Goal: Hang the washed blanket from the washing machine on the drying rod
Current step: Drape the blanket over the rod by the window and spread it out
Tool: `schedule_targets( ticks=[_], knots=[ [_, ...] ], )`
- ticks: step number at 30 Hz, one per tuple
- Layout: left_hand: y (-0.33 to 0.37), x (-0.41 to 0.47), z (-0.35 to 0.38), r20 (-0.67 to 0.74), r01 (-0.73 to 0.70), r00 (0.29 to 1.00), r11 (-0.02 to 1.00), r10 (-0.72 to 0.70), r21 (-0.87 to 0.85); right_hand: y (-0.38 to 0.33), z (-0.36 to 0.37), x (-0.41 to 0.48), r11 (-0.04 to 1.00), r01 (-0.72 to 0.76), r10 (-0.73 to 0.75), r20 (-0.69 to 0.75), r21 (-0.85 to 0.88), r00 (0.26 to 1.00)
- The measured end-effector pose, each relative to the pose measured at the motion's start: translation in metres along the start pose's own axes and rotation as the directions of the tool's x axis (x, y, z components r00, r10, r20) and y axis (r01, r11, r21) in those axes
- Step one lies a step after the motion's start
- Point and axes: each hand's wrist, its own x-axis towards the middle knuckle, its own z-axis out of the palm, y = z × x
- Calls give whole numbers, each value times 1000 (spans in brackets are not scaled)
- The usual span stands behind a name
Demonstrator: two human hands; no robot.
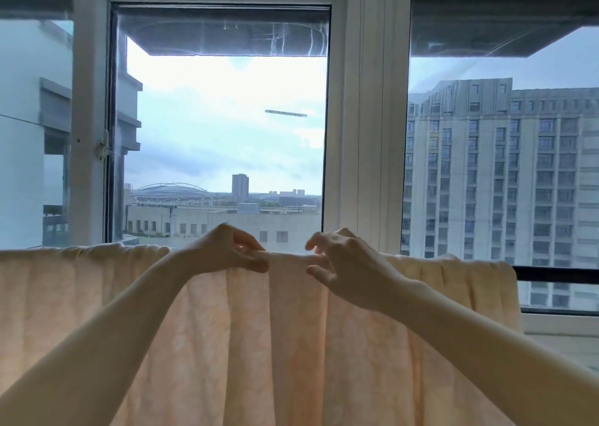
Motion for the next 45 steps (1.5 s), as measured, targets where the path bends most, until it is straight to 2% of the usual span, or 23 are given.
schedule_targets(
  ticks=[3, 9, 14, 19, 24, 28, 29, 31, 33, 35, 37, 39, 41, 45],
  knots=[
    [-1, 0, -2, -34, 8, 999, 999, -9, -41, 3, 5, 4, 1000, 12, -12, -18, 25, 1000],
    [-6, 0, -8, -104, 103, 987, 983, -120, -151, 16, 5, -1, 992, -52, 50, 20, 115, 999],
    [-5, 5, -1, -97, 85, 991, 993, -93, -86, 26, 0, -7, 984, -94, 96, -8, 152, 995],
    [-7, 10, 5, -169, 99, 979, 992, -112, -84, 41, -6, -12, 963, -215, 231, -88, 160, 969],
    [-8, 14, 7, -265, 122, 955, 991, -134, -60, 57, -16, -27, 972, -221, 230, -145, 74, 962],
    [-5, 17, 19, -323, 213, 934, 965, -153, 156, 63, -19, -32, 974, -226, 224, -140, 3, 965],
    [-3, 16, 23, -352, 218, 924, 962, -149, 166, 64, -19, -32, 975, -222, 220, -127, -1, 967],
    [1, 13, 28, -410, 161, 904, 984, -117, 74, 66, -17, -30, 978, -210, 209, -100, 4, 973],
    [5, 10, 34, -450, 15, 893, 999, 3, 38, 67, -14, -28, 980, -201, 201, -86, 2, 976],
    [11, 7, 40, -396, -131, 905, 988, 154, 86, 68, -12, -25, 980, -198, 198, -72, 9, 977],
    [16, 5, 46, -289, -211, 930, 973, 228, 89, 66, -10, -23, 981, -193, 194, -66, 21, 979],
    [15, 6, 47, -250, -239, 934, 967, 254, 87, 65, -10, -22, 981, -189, 191, -65, 28, 979],
    [12, 7, 43, -289, -244, 922, 966, 260, 91, 65, -10, -22, 981, -193, 195, -67, 34, 978],
    [9, 5, 34, -320, -183, 927, 981, 195, 65, 66, -12, -23, 979, -202, 203, -47, 27, 978]
  ],
)
